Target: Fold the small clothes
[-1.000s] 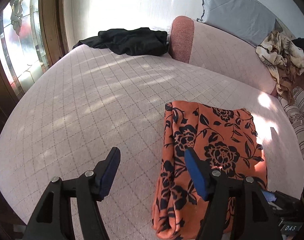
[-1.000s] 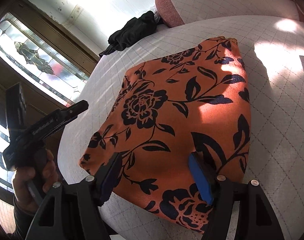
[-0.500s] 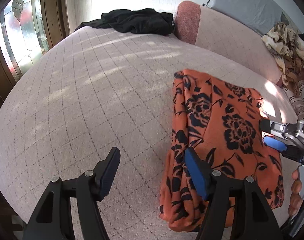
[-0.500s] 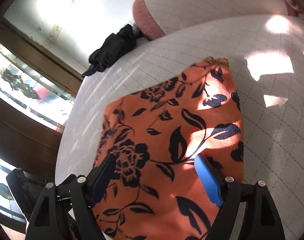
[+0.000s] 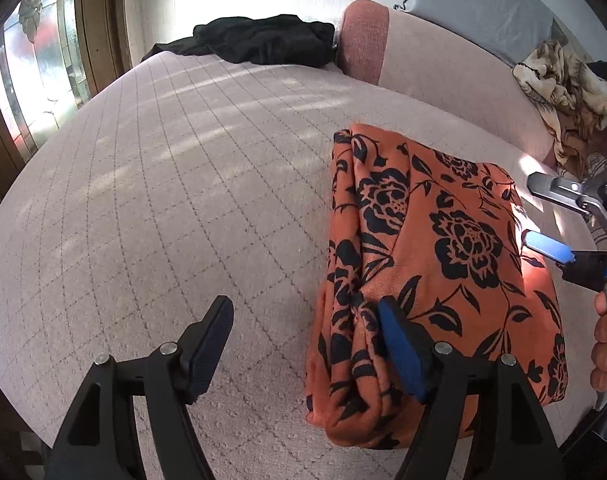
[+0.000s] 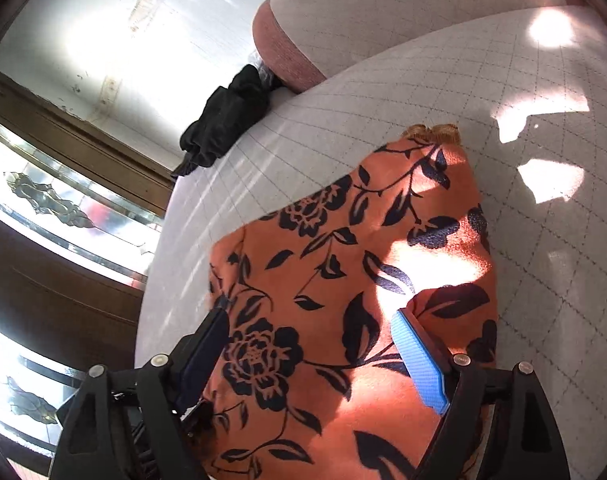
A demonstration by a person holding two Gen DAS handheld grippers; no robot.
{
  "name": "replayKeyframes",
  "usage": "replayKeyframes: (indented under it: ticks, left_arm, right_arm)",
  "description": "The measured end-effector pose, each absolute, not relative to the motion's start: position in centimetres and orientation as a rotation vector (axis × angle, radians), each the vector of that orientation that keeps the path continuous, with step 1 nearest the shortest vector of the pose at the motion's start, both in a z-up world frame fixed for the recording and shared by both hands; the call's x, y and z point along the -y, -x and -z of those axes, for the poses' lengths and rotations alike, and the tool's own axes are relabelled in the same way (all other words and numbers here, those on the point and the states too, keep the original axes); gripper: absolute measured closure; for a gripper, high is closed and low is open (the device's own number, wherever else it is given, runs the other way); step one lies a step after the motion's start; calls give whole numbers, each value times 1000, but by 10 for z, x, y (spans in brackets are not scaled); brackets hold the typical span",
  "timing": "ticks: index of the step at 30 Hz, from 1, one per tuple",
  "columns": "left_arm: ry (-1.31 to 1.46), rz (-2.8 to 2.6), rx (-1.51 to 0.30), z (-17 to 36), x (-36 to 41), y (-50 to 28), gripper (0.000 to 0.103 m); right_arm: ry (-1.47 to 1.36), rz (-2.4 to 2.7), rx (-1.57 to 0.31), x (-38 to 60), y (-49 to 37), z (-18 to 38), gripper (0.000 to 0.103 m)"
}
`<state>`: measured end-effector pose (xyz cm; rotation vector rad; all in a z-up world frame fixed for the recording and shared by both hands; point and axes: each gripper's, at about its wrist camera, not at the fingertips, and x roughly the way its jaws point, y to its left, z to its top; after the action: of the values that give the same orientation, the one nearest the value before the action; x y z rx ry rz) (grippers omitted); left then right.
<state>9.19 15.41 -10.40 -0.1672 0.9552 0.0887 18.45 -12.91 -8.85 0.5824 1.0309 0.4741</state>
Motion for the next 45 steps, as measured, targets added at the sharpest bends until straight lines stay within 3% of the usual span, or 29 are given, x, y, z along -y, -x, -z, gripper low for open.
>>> replayKeyframes:
  ticks: [6, 13, 17, 21, 25, 33, 40, 45]
  left_arm:
    - [135, -104, -960, 102, -150, -89, 27]
    - [123, -120, -922, 83, -146, -70, 28]
    - [104, -112, -922, 82, -137, -61, 26]
    - [110, -127, -1011, 112, -143, -72, 24]
    - [165, -127, -958, 97, -147, -62, 24]
    - [143, -138, -918, 84, -147, -45, 24]
    - [98, -179, -961, 100, -146, -50, 24]
    - [123, -173, -983, 110, -152, -52, 22]
  right_arm:
    - [-528, -458, -1089, 132, -191, 111, 17]
    - [-518, -520, -998, 134, -135, 63, 16]
    - [-515, -520, -1109, 132, -117, 101, 16]
    - [-527, -516, -1084, 133, -107, 87, 16]
    - [-451, -547, -996, 139, -81, 59, 16]
    - [-523, -447, -1015, 188, -30, 83, 16]
    - [-548, -588, -952, 157, -45, 60, 16]
    - [-557, -601, -1114, 127, -72, 108, 15]
